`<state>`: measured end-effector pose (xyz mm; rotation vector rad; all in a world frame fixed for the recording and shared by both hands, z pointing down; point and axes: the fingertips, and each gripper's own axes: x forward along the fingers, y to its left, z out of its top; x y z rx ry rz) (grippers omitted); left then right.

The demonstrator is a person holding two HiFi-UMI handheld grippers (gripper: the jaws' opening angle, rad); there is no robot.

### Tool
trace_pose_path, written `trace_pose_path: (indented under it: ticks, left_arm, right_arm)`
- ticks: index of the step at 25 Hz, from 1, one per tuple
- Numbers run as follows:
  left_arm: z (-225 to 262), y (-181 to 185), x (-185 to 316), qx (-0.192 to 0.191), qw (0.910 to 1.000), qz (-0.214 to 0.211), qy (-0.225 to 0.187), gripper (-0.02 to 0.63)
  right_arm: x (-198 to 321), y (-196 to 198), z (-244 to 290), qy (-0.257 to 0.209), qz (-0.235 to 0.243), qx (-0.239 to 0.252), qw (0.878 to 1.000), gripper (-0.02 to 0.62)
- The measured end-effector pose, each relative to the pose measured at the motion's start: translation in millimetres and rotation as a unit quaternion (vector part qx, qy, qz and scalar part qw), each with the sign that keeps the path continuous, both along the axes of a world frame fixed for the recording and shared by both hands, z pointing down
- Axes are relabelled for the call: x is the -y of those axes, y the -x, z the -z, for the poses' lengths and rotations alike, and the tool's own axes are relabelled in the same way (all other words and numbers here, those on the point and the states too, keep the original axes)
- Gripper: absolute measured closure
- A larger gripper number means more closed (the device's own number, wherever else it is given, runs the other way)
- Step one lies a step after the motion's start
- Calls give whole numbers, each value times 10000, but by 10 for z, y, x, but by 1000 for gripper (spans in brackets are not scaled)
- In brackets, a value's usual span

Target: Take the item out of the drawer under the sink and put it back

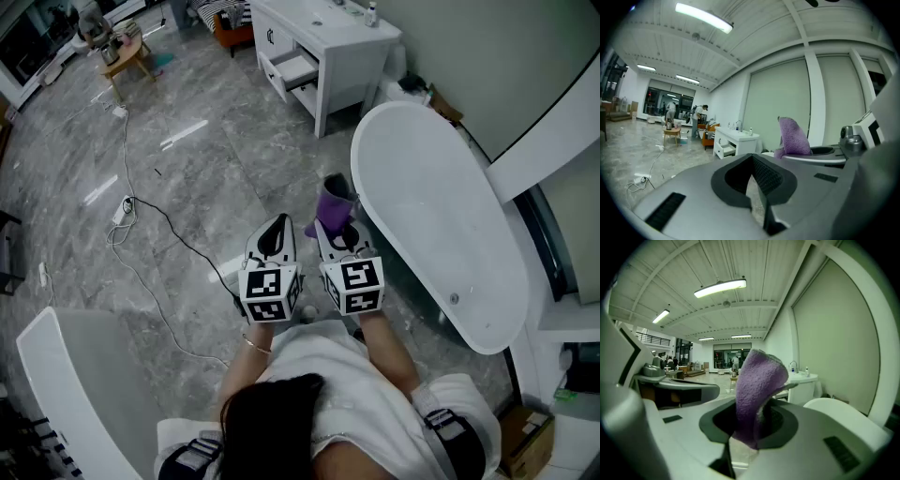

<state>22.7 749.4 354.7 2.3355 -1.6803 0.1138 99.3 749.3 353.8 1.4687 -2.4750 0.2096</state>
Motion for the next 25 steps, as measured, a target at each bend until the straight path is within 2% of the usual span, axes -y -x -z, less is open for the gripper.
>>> trace_pose_path:
  ticks: [14, 22, 25]
  left_arm:
    - [-22, -204, -32, 15, 9999, -132, 84, 603]
    - [-3, -177, 26, -53, 9999, -85, 82, 603]
    - [-94, -184, 83, 64, 9997, -165, 150, 603]
  right_arm:
    - [-49, -156, -7, -29, 16, 60, 10000, 488]
    - [-30, -89, 23, -40, 113, 39, 9999, 488]
    - [32, -50, 23, -109, 142, -54, 9998, 488]
